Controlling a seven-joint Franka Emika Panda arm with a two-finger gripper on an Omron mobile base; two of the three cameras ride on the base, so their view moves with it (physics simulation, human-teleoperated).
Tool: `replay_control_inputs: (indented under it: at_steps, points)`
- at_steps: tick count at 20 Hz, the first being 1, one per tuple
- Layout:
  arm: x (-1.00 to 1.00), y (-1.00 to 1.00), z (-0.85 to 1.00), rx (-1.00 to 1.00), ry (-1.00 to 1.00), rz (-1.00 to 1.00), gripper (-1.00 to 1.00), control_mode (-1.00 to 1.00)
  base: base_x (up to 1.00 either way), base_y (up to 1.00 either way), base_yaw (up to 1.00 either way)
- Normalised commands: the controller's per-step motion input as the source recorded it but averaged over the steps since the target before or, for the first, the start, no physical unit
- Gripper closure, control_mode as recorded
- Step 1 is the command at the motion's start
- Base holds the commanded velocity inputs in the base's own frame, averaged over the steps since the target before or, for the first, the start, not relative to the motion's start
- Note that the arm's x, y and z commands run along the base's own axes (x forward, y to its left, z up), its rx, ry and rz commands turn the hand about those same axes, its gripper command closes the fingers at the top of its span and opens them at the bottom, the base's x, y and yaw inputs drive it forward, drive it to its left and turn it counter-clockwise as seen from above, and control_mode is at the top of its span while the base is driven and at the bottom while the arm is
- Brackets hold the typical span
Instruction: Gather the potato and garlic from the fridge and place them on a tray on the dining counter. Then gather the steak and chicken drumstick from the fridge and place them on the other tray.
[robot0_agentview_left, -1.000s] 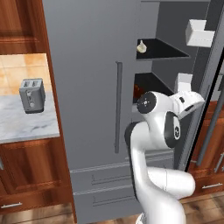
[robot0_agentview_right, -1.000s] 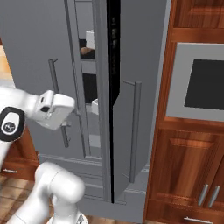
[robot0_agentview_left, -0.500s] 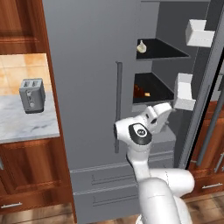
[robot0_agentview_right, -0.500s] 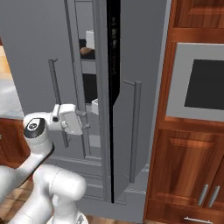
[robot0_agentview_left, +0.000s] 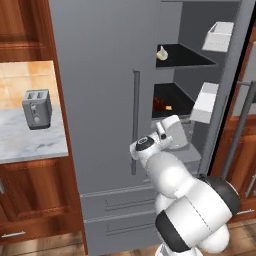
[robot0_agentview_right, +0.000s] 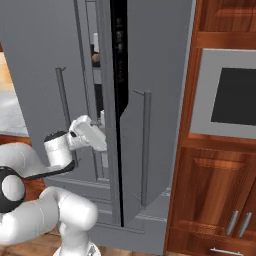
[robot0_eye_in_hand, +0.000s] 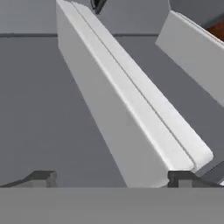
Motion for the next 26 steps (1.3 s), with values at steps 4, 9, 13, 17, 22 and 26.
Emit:
replay_control_inputs:
  at_steps: [4,9,13,17,22,26]
  points:
    - [-0.48,-1.0,0.19,-0.04,0.08,-0.36,-1.0,-1.0,0.0,0.0,0.0]
    - [-1.0,-1.0,0.01,-0.03,0.0,-0.23,-1.0,-1.0,0.0,0.0,0.0]
    - [-1.0,-1.0,0.16,-0.04,0.0,-0.19,-1.0,-1.0,0.0,0.0,0.0]
    - [-0.84,-1.0,0.36,-0.1,0.06,-0.15,-1.0,-1.0,0.0,0.0,0.0]
    - [-0.55,-0.89,0.19,-0.11,0.01,-0.05,-1.0,-1.0,0.0,0.0,0.0]
    - [-0.91,-0.11,-0.2,-0.07,0.04,0.0,-1.0,-1.0,0.0,0.0,0.0]
